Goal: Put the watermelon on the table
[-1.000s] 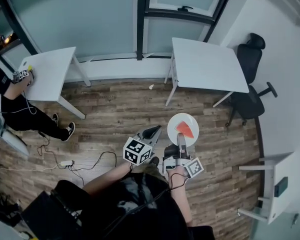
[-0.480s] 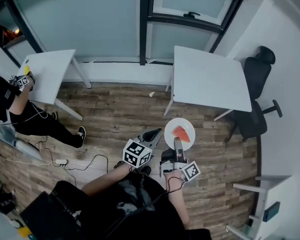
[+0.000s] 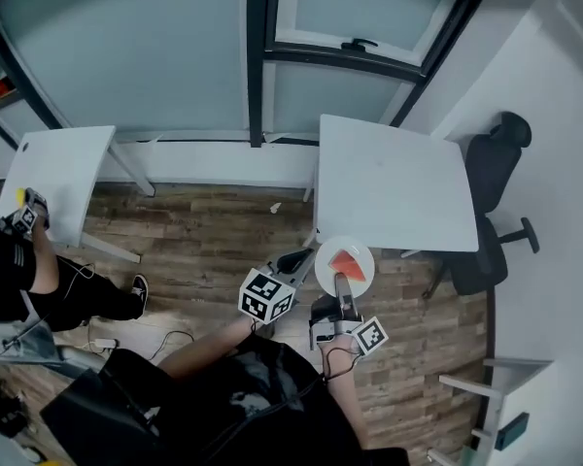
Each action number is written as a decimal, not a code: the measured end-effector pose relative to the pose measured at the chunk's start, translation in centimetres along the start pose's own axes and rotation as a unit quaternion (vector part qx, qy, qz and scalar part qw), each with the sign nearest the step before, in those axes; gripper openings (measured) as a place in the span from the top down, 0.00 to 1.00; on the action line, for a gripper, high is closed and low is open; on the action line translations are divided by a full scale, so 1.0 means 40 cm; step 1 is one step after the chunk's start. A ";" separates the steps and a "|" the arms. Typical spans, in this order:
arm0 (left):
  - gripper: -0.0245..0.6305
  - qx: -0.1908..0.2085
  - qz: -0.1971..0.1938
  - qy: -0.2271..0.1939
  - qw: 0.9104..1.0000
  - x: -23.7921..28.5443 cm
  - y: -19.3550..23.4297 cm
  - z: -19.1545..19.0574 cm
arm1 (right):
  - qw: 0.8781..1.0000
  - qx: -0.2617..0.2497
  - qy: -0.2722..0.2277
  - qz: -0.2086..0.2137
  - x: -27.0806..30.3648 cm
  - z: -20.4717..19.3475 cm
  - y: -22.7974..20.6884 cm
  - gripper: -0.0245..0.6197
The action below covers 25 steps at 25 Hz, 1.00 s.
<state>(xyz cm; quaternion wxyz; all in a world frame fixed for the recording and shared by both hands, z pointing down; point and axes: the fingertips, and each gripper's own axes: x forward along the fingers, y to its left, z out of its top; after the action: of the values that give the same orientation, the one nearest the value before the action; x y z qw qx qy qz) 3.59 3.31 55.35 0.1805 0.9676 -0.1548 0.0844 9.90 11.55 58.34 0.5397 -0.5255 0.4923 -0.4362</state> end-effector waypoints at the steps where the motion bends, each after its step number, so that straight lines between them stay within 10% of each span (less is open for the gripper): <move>1: 0.95 -0.001 -0.003 0.001 1.000 0.028 0.024 0.016 | 1.000 0.000 -0.003 0.000 0.033 0.015 0.001 0.87; 25: 0.95 -0.044 0.089 0.048 0.994 0.676 0.423 0.099 | 0.992 -0.011 0.120 -0.040 0.691 0.443 -0.227 0.87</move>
<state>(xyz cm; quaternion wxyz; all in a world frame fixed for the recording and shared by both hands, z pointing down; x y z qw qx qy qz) 23.78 -20.44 63.11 0.2223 0.9360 -0.2346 0.1394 31.60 -13.93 64.72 0.4529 -0.4942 0.5373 -0.5118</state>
